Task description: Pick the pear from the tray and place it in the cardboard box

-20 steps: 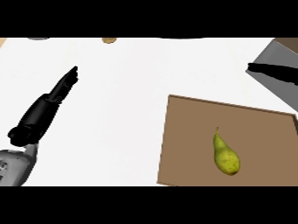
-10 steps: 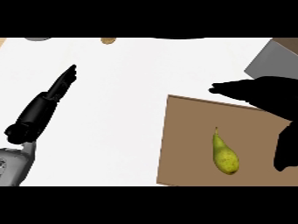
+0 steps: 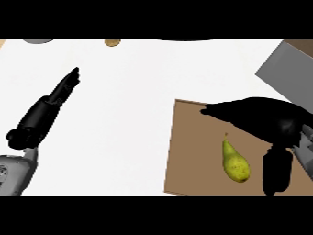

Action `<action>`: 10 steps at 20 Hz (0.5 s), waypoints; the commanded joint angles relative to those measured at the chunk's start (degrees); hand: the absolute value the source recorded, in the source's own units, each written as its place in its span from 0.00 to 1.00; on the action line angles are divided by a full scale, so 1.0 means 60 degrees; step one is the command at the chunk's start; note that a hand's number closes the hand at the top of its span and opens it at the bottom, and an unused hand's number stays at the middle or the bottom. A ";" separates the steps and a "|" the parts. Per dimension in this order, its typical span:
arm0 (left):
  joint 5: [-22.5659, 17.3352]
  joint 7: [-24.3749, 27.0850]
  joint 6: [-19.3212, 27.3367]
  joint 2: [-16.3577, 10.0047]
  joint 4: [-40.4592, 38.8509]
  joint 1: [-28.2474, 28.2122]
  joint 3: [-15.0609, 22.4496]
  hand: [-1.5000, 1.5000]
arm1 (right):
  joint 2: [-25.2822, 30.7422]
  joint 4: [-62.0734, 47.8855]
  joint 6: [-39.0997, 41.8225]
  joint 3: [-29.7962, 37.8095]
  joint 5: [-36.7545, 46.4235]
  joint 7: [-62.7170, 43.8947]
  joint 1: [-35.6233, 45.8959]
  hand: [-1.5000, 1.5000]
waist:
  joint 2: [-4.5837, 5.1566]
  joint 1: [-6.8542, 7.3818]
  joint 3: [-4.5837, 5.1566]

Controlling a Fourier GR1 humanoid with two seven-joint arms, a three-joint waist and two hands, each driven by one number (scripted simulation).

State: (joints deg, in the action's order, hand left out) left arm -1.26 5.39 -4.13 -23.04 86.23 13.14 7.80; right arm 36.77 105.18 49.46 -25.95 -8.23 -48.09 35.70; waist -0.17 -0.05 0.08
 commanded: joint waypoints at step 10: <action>0.0466 0.0164 -0.0249 0.0398 0.0016 -0.0152 -0.0250 0.50 | -0.0405 -0.0298 0.0541 -0.0481 0.2400 0.0213 -0.0782 0.00 | 0.0037 0.0032 -0.0015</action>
State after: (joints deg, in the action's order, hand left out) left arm -0.10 4.99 -5.72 -21.88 87.23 12.52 6.21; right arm 34.05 105.65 49.83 -29.42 1.27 -48.67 32.43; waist -0.05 0.10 0.02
